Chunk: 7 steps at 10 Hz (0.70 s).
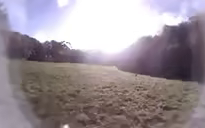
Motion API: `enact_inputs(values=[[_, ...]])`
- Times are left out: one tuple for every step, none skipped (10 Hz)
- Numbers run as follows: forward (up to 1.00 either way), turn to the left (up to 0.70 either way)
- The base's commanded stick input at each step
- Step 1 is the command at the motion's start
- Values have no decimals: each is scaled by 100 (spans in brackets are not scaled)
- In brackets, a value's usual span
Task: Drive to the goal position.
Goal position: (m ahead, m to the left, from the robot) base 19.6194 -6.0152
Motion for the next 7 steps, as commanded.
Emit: enact_inputs(values=[[70, 0], [70, 0], [70, 0], [70, 0], [70, 0], [70, 0], [70, 0]])
